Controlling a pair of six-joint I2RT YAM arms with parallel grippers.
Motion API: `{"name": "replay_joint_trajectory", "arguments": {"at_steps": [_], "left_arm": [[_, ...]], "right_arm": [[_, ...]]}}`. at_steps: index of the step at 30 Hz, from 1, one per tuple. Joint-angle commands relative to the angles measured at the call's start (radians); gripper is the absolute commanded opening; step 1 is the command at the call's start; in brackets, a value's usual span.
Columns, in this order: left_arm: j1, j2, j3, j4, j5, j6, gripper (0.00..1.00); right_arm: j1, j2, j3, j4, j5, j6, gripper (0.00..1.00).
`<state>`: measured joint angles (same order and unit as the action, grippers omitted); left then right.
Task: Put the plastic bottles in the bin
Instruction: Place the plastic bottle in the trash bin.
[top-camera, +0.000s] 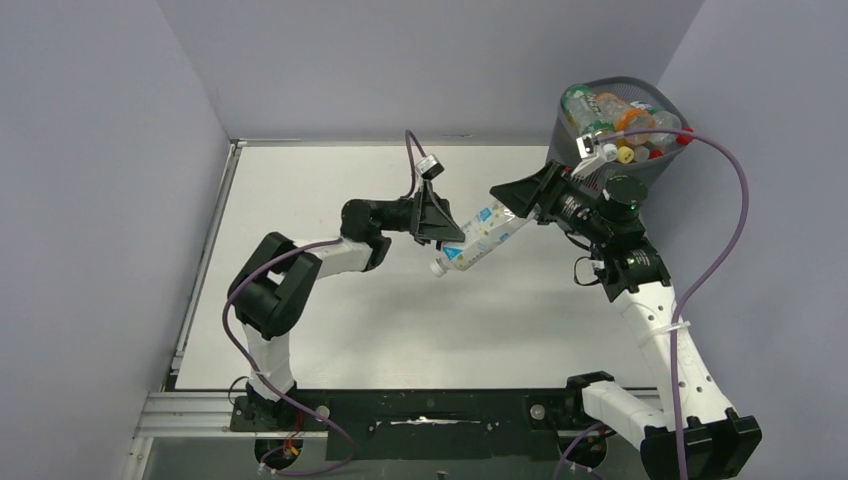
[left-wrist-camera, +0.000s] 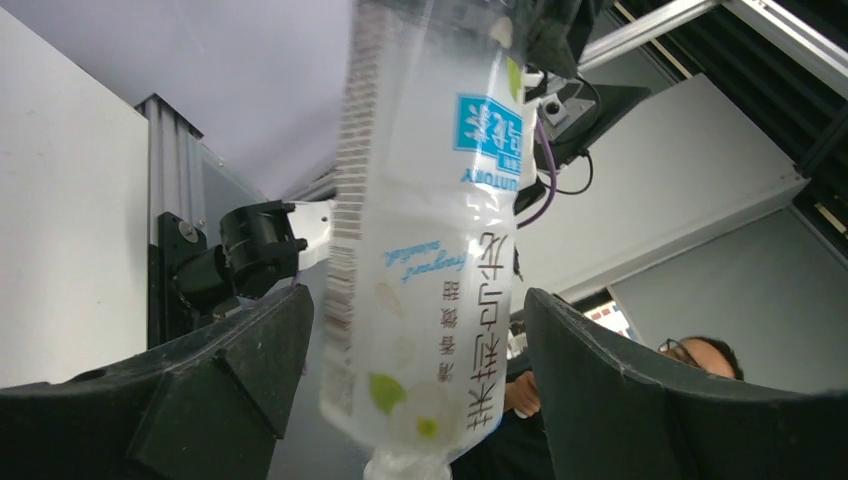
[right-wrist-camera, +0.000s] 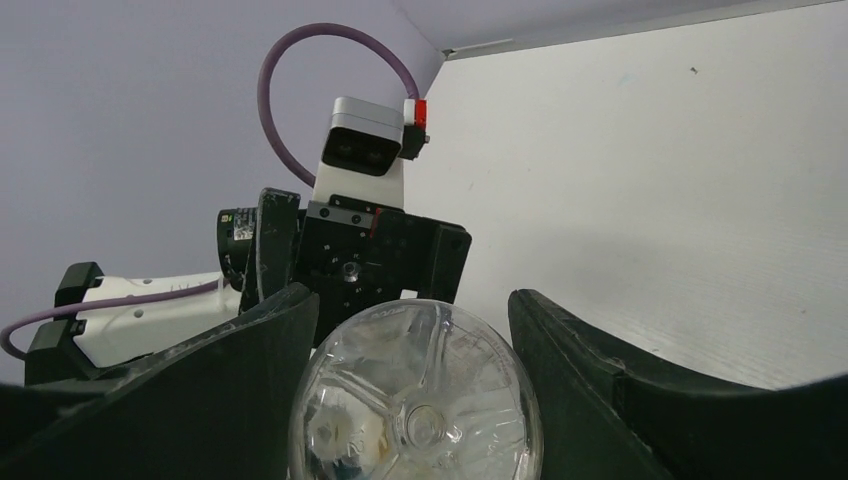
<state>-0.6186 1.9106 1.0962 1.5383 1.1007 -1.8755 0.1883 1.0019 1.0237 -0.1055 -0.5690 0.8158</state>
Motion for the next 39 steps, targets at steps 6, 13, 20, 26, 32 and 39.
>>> {"name": "replay_joint_trajectory", "arguments": {"at_steps": [6,13,20,26,32,39], "left_arm": [[0.226,-0.095,0.008,0.071,-0.014,0.087,0.82],[0.311,-0.254,-0.076,-0.282,0.002,0.372,0.83],[0.316,-0.295,-0.134,-0.268,0.011,0.380,0.84],[0.325,-0.322,-0.156,-0.263,0.020,0.389,0.84],[0.325,-0.341,-0.183,-0.209,0.025,0.346,0.84],[0.324,-0.364,-0.209,-0.311,0.039,0.440,0.84]], "right_arm": [[-0.039,0.025,0.363,-0.286,0.219,-0.295,0.57],[-0.075,0.137,0.673,-0.342,0.515,-0.469,0.59],[-0.112,0.264,0.871,-0.147,0.732,-0.571,0.60],[-0.170,0.342,0.920,0.069,0.892,-0.699,0.63],[-0.359,0.429,1.068,0.013,0.770,-0.624,0.63],[-0.551,0.369,1.041,-0.038,0.643,-0.577,0.60]]}}
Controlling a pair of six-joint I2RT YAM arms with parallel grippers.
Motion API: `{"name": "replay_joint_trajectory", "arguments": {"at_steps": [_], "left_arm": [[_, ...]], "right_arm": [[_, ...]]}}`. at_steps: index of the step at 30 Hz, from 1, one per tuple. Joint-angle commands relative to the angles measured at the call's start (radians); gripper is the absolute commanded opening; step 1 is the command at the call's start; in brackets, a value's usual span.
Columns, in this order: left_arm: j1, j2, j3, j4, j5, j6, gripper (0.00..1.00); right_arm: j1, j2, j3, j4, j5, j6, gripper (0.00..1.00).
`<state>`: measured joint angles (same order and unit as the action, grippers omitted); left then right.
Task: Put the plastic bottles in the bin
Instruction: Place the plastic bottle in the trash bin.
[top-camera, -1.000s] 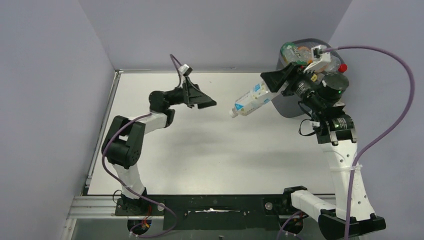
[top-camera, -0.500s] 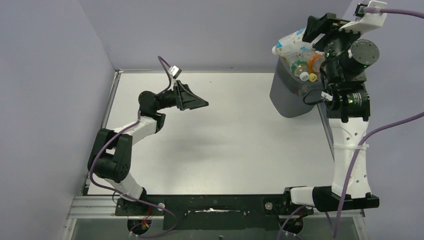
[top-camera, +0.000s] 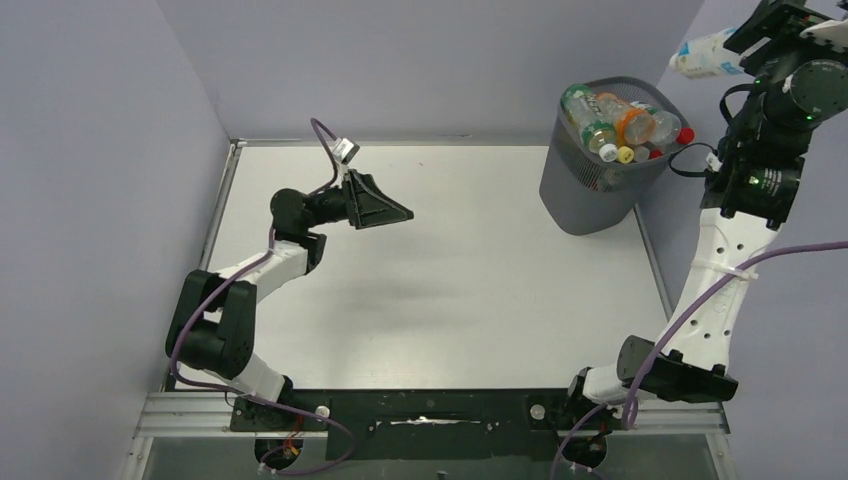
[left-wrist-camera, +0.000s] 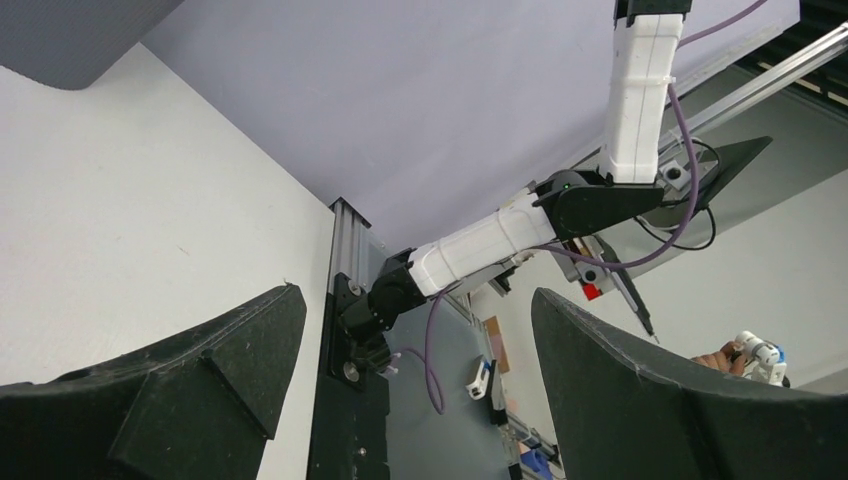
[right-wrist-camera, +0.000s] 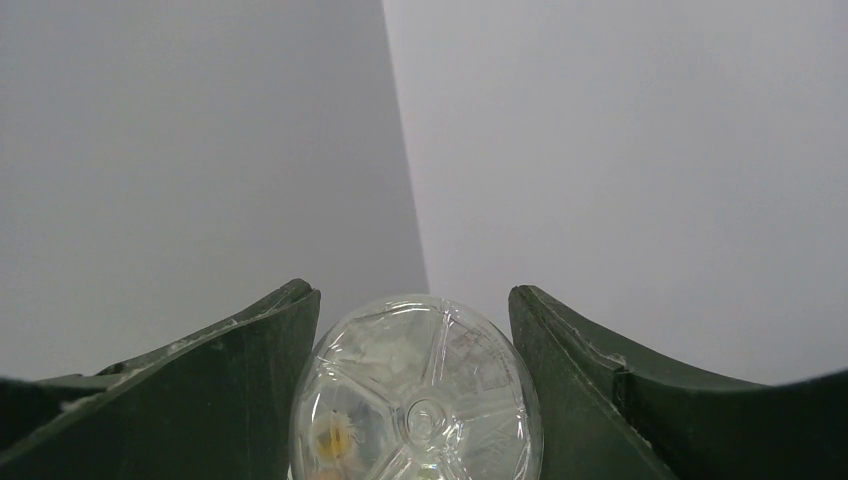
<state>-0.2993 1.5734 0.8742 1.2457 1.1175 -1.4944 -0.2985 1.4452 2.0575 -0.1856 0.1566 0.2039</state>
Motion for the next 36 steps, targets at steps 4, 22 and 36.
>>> {"name": "replay_joint_trajectory", "arguments": {"at_steps": [4,22,36], "left_arm": [[0.003,0.008,0.042,0.025,0.031,0.022,0.84],[-0.006,0.056,0.056,0.048,0.027,0.015,0.85],[-0.005,0.053,0.059,0.074,0.008,0.005,0.85]], "right_arm": [[-0.117,-0.080,-0.035,0.043,-0.111,0.050,0.60],[-0.206,0.138,0.018,0.008,-0.126,0.154,0.54],[-0.099,0.318,0.132,-0.057,-0.061,0.131,0.55]]}}
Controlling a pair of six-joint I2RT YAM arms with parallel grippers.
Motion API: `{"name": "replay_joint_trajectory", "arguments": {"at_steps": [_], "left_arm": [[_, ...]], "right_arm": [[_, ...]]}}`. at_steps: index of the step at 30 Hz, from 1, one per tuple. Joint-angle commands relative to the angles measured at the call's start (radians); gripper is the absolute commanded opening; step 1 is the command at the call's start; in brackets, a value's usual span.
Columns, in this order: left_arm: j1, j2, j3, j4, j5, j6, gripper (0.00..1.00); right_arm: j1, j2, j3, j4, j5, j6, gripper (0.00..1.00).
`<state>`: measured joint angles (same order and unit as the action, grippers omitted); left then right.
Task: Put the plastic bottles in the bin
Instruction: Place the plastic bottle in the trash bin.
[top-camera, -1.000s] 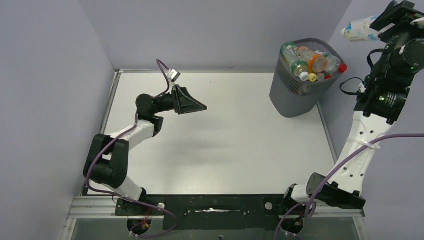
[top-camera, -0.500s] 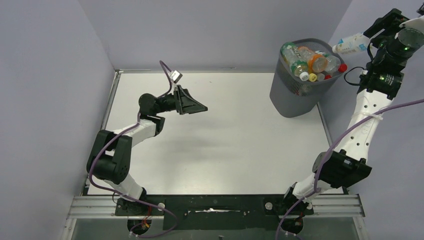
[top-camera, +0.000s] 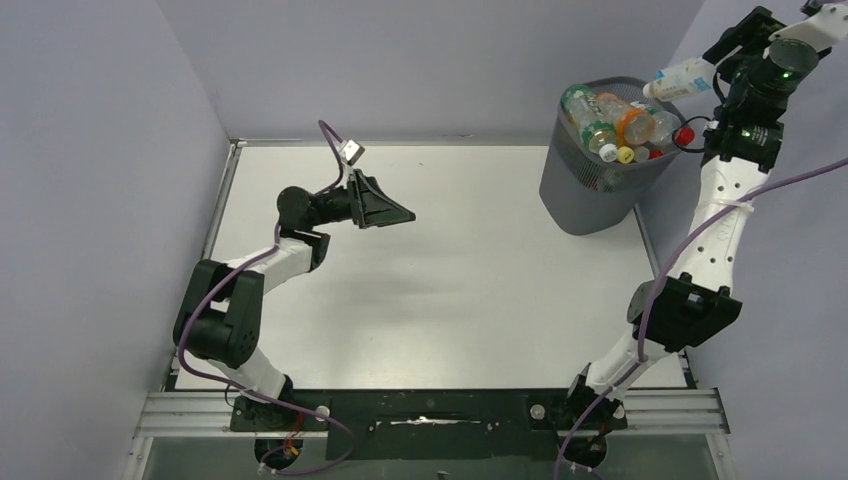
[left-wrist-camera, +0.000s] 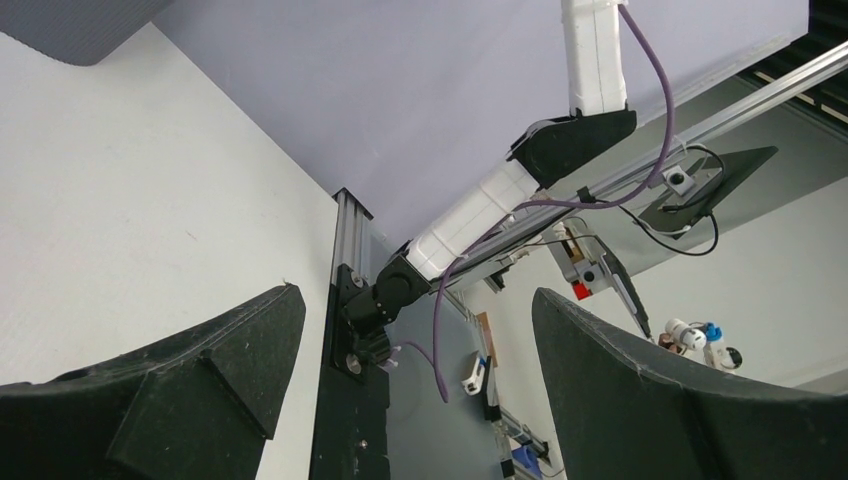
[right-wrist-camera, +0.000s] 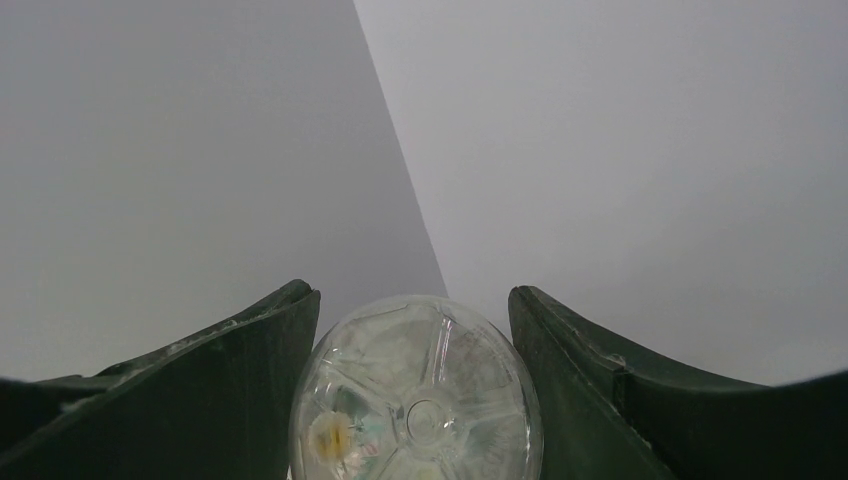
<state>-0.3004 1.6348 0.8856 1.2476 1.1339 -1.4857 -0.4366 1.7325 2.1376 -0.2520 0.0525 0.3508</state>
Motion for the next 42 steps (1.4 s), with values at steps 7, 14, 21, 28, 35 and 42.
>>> {"name": "replay_joint_trajectory", "arguments": {"at_steps": [7,14,21,28,35,42], "left_arm": [[-0.004,-0.027,0.022,0.080,-0.017,-0.004,0.85],[-0.004,-0.021,0.031,0.075,-0.015,-0.004,0.85],[-0.018,-0.003,0.050,0.076,-0.021,-0.002,0.85],[-0.026,0.002,0.059,0.075,-0.020,-0.002,0.85],[-0.025,-0.014,0.056,0.060,-0.019,0.004,0.85],[-0.027,-0.019,0.058,0.048,-0.022,0.012,0.85]], "right_arm": [[0.071,0.108,0.083,-0.025,0.079,-0.015,0.56],[0.081,0.147,0.091,-0.039,0.105,-0.036,0.60],[0.105,0.154,0.097,-0.039,0.119,-0.070,0.65],[0.194,0.158,0.085,-0.035,0.204,-0.154,0.70],[0.238,0.161,0.073,-0.036,0.245,-0.170,0.72],[0.258,0.173,0.076,-0.073,0.272,-0.168,0.73]]}}
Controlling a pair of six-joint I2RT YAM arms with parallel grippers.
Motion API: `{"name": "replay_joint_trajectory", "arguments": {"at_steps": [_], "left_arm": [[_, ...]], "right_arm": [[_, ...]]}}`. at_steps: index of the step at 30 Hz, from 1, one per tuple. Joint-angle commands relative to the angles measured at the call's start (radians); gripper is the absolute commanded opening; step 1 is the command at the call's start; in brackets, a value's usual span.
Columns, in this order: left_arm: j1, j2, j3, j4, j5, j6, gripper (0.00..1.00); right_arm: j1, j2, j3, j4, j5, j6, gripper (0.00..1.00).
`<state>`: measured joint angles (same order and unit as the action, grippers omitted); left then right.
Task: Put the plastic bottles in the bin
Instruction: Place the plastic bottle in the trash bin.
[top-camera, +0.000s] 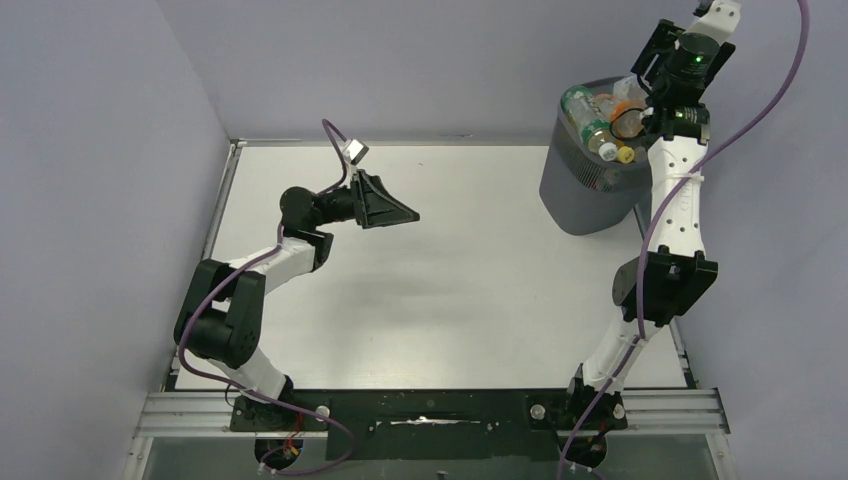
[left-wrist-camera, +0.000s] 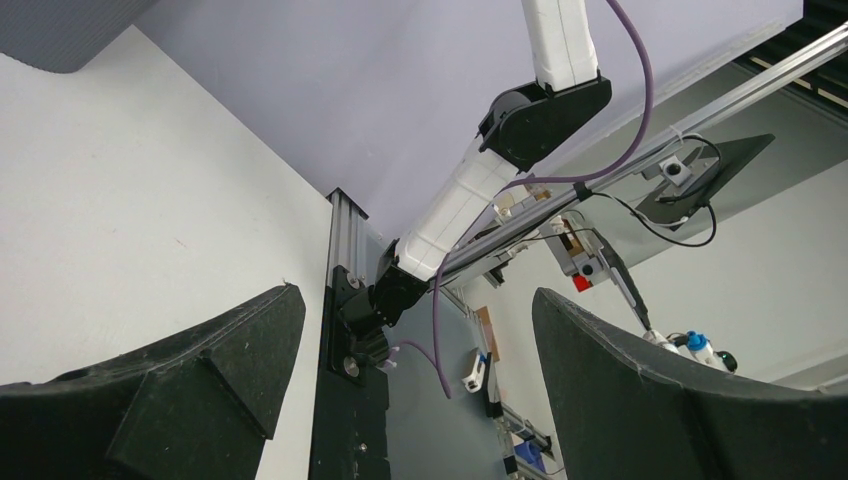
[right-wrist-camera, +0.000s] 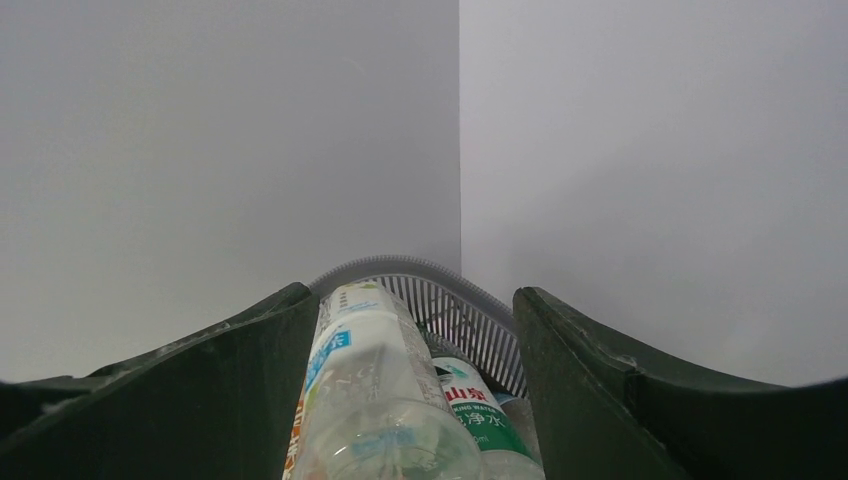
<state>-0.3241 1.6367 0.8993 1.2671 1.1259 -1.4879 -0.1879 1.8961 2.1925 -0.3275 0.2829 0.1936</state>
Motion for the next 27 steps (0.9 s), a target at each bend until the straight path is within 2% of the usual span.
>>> {"name": "replay_joint_trajectory", "arguments": {"at_steps": [1,9,13,21,27], "left_arm": [[-0.005,-0.022,0.046,0.028,-0.014,0.014,0.85],[-0.006,-0.034,0.035,-0.002,-0.015,0.038,0.85],[-0.007,-0.034,0.039,-0.007,-0.017,0.042,0.85],[-0.003,-0.055,0.070,-0.126,-0.021,0.124,0.85],[0.003,-0.101,0.108,-0.324,-0.040,0.263,0.85]], "right_arm": [[0.009,0.010,0.018,-0.003,0.039,-0.004,0.74],[-0.016,-0.029,-0.029,-0.006,0.000,0.047,0.88],[-0.028,-0.057,0.008,-0.035,-0.020,0.059,0.99],[-0.031,-0.206,-0.043,-0.056,-0.037,0.072,0.98],[-0.031,-0.380,-0.182,-0.054,-0.089,0.105,0.98]]}}
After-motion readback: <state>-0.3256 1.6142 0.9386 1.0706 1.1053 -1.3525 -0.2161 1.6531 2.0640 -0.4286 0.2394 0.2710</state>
